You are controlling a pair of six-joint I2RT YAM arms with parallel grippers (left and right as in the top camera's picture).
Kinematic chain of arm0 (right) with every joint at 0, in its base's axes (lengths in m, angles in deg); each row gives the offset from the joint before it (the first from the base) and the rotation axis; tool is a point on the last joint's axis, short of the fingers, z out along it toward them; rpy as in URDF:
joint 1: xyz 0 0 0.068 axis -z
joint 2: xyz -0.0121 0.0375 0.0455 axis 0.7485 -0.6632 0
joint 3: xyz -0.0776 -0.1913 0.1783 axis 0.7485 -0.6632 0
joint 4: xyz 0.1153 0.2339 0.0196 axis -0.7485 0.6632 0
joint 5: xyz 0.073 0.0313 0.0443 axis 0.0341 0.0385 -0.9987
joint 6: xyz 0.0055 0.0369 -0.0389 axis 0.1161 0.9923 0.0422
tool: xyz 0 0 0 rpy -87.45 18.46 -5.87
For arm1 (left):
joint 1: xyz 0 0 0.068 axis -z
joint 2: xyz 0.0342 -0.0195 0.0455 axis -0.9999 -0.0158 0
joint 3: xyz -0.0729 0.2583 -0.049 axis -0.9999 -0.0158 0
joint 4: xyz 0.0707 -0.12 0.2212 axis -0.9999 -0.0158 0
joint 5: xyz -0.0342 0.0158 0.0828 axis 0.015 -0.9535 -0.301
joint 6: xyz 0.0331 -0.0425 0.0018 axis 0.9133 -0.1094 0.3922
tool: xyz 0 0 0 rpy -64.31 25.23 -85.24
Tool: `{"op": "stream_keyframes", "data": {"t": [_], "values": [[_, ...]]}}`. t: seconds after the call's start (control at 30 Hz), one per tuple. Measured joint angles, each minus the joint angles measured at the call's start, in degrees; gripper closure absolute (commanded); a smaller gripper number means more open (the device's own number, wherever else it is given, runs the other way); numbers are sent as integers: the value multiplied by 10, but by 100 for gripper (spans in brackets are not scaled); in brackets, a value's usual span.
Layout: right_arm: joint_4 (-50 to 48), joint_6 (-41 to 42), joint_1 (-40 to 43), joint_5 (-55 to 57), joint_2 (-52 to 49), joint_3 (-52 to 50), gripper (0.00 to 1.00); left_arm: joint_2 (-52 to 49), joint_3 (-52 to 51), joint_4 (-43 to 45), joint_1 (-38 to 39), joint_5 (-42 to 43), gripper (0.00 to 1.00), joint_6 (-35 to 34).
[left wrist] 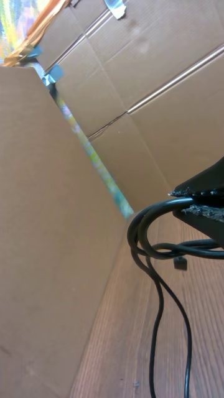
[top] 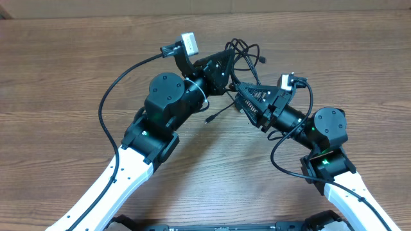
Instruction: Untangle cables
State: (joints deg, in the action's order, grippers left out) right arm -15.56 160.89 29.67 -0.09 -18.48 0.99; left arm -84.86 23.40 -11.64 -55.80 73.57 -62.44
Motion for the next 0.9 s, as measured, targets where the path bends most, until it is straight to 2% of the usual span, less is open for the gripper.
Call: {"op": "stream_keyframes", "data": {"t": [0.53,0.77,0.9], "values": [[0,8,-1,21,0,0,72,0,0,0,0,-4,96,17],[2,8,-1,26,0,0,90,0,0,7,0,2,96,44],[0,9,-1,30,0,0,94,0,0,14,0,10,96,60]]}}
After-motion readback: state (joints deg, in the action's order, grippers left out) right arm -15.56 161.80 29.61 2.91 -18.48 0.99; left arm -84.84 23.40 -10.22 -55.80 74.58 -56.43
